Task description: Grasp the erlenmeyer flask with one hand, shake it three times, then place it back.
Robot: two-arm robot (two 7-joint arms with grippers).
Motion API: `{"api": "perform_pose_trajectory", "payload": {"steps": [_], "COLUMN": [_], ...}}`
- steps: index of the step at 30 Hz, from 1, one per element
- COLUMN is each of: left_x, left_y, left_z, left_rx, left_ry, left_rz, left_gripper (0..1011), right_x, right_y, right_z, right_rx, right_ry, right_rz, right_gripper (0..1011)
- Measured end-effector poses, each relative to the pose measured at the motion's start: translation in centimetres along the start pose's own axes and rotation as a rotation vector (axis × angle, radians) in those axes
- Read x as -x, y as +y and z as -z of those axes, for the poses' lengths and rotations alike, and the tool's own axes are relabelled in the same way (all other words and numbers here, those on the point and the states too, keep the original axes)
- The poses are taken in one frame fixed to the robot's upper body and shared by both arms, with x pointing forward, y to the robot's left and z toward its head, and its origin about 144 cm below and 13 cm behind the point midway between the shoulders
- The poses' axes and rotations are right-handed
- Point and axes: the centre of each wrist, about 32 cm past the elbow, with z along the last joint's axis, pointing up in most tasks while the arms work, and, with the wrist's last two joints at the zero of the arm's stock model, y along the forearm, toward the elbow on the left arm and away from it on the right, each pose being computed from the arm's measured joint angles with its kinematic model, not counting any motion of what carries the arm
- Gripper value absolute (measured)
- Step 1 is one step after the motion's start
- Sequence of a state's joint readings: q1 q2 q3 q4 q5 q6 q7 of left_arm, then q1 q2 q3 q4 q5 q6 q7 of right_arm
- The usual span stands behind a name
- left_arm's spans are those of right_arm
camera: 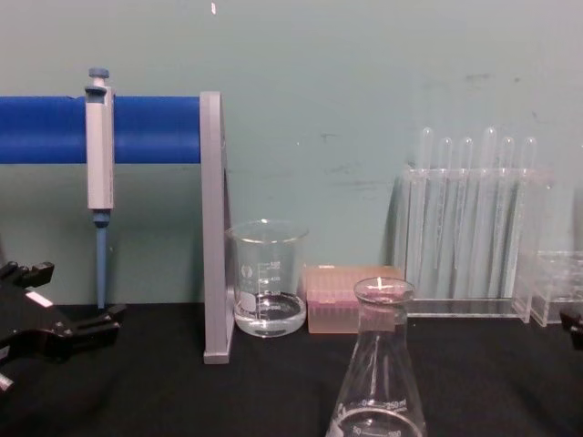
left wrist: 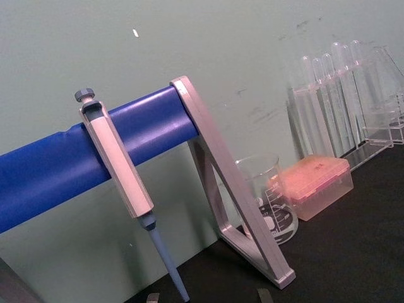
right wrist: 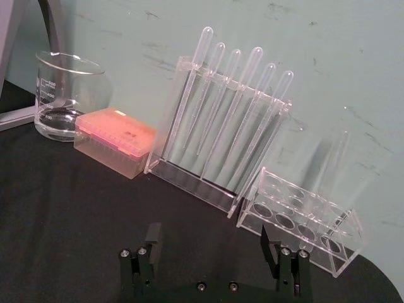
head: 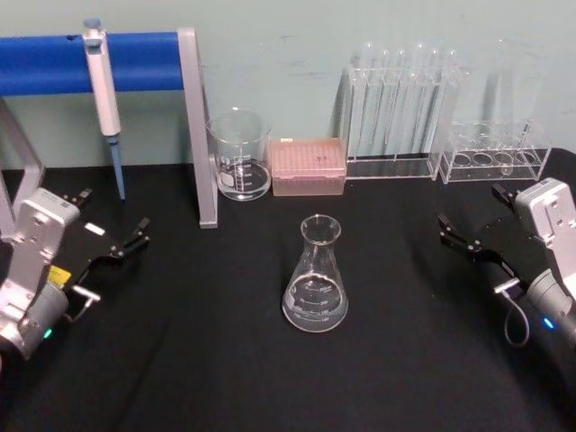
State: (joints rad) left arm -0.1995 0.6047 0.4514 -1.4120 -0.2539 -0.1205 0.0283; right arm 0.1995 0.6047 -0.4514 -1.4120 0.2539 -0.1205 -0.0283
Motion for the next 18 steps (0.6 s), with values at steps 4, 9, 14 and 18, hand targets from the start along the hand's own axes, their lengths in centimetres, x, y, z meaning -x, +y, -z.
{"api": "perform_pose_trajectory", "payload": {"steps": [4, 9, 14, 18], "left_x": [0.00, 0.00, 0.00, 0.00], "left_y": [0.00, 0.00, 0.00, 0.00], "left_z": [0.00, 0.00, 0.00, 0.00], "left_rx": [0.000, 0.000, 0.000, 0.000], "left_ry": [0.000, 0.000, 0.000, 0.000], "left_rz": [0.000, 0.000, 0.000, 0.000], "left_gripper": [1001, 1001, 1001, 1001], "right_x": [0.00, 0.00, 0.00, 0.00], "right_y": [0.00, 0.00, 0.00, 0.00], "right_z": [0.00, 0.00, 0.00, 0.00], "right_rx": [0.000, 0.000, 0.000, 0.000], "right_ry": [0.000, 0.000, 0.000, 0.000], "right_rz": [0.000, 0.000, 0.000, 0.000], "right_gripper": [1000, 1000, 1000, 1000]}}
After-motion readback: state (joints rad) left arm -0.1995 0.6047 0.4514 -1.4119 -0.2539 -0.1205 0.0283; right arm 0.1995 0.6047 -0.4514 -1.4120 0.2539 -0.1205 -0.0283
